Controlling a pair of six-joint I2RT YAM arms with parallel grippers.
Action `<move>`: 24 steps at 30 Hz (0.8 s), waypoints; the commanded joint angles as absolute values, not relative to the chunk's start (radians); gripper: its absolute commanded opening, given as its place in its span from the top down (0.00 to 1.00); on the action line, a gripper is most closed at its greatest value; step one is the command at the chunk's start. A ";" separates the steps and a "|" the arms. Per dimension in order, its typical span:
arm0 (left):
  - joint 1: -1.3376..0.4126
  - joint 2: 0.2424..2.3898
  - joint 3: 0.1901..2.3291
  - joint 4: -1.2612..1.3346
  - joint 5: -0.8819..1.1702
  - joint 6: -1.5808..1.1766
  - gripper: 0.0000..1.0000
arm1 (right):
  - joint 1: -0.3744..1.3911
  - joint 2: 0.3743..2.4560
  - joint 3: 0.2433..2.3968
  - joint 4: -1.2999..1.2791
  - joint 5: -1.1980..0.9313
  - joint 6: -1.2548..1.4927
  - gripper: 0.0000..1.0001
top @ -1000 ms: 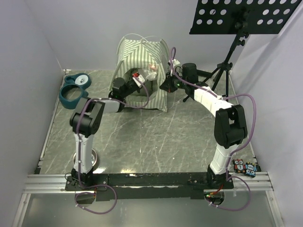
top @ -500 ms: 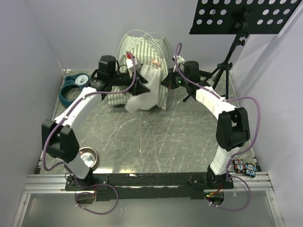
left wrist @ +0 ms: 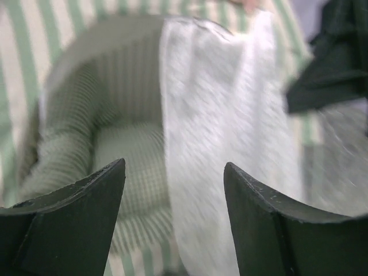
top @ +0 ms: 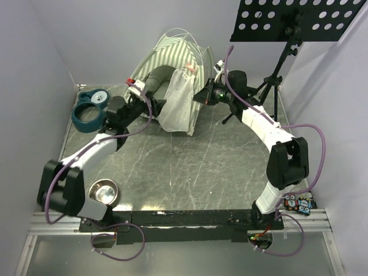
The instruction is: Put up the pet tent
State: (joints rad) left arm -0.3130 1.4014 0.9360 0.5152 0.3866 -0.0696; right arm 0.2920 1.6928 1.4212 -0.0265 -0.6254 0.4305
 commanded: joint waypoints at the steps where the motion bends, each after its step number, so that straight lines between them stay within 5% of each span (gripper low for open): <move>1: -0.339 1.550 0.981 0.891 0.145 -0.026 0.27 | 0.294 1.615 1.444 0.029 -0.681 0.586 1.00; 6: -0.342 1.745 1.083 1.036 0.005 -0.017 0.17 | 0.299 1.620 1.440 0.041 -0.699 0.633 1.00; 8: -0.347 1.830 1.103 1.147 0.003 0.040 0.00 | 0.299 1.621 1.450 0.040 -0.712 0.640 1.00; 21: -0.342 2.169 1.472 1.241 -0.026 0.118 0.01 | 0.287 1.655 1.479 -0.049 -0.811 0.630 1.00; 24: -0.330 2.200 1.526 1.241 0.009 0.121 0.16 | 0.279 1.670 1.499 -0.074 -0.831 0.621 1.00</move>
State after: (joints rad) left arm -0.3504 2.1654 1.4414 1.1645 -0.0002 0.0948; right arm 0.2974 1.6814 1.4330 -0.0154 -0.7570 0.5575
